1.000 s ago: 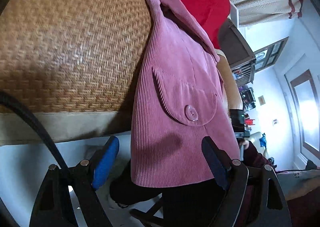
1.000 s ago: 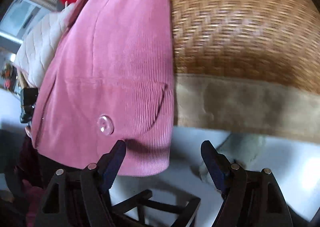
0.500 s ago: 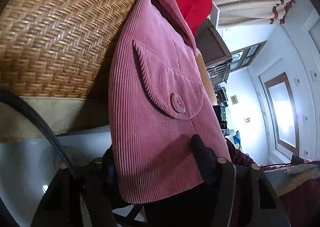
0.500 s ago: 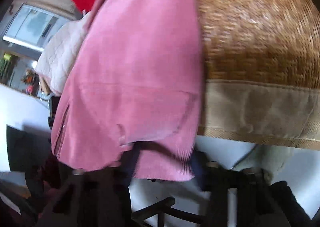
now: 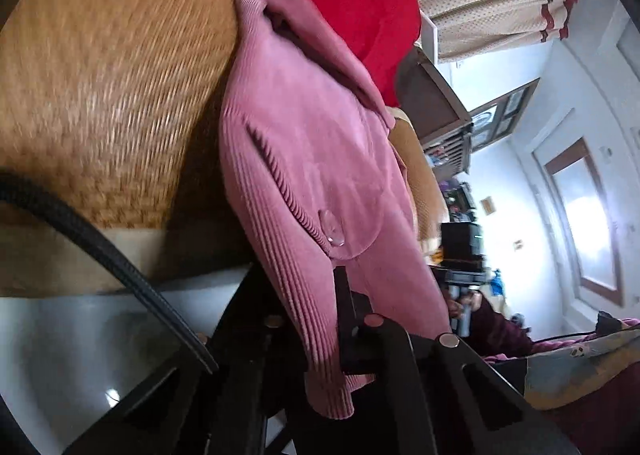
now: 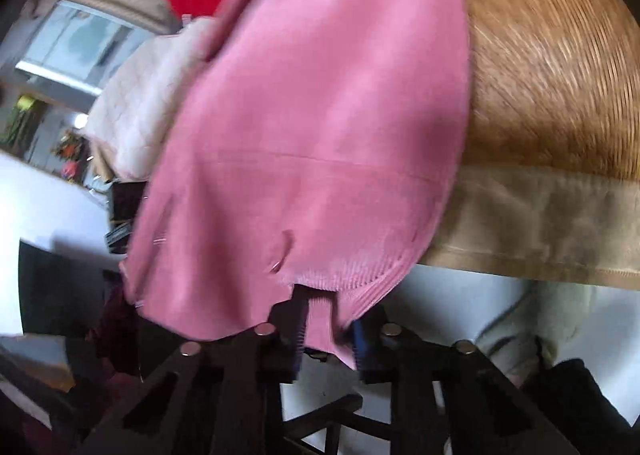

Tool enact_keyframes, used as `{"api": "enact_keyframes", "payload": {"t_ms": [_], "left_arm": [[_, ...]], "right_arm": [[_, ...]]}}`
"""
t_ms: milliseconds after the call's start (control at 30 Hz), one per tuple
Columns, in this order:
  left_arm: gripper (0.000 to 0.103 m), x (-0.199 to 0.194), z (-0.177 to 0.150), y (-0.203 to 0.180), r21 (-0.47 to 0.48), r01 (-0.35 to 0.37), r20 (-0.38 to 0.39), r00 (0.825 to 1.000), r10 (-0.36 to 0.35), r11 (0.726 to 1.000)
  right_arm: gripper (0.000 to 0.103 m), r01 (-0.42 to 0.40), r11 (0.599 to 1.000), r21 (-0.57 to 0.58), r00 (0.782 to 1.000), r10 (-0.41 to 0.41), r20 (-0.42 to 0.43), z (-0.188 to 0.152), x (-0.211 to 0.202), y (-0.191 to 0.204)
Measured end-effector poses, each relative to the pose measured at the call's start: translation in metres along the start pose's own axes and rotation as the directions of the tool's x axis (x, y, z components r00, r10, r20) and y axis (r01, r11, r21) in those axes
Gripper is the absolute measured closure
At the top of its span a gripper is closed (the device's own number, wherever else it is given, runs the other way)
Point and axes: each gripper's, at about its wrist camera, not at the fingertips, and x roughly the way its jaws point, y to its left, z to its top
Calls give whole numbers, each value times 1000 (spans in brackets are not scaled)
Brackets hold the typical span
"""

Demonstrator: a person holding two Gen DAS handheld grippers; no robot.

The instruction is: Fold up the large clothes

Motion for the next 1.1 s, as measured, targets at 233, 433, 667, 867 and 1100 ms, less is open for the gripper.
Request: {"api": "enact_keyframes", "payload": {"t_ms": [233,433,667,867,1100], "left_arm": [[95,-34,36,-66,137,-48,116,993,32,989],[95,-19,39,-62,135,-81,53,996,75,988],[95,-1,10,-8,22,-141,-63,988,142,990],[40,7,1,14,-73,-89,-83,993,83,993],[21,22,-11,48,-215,23,-91,995,-43,976]], "right_arm": [[91,-67,988,-140,981,91,174,29,-46,61],[91,-40,992,-116,993,52,109,34,-33,50],[87,38,991,127,994,-51,99,27,-37,-9],[7,130,976,173,986,-146,82,3,-74,-47],[7,81,974,213,995,-67,-74,13,-5,-82]]}}
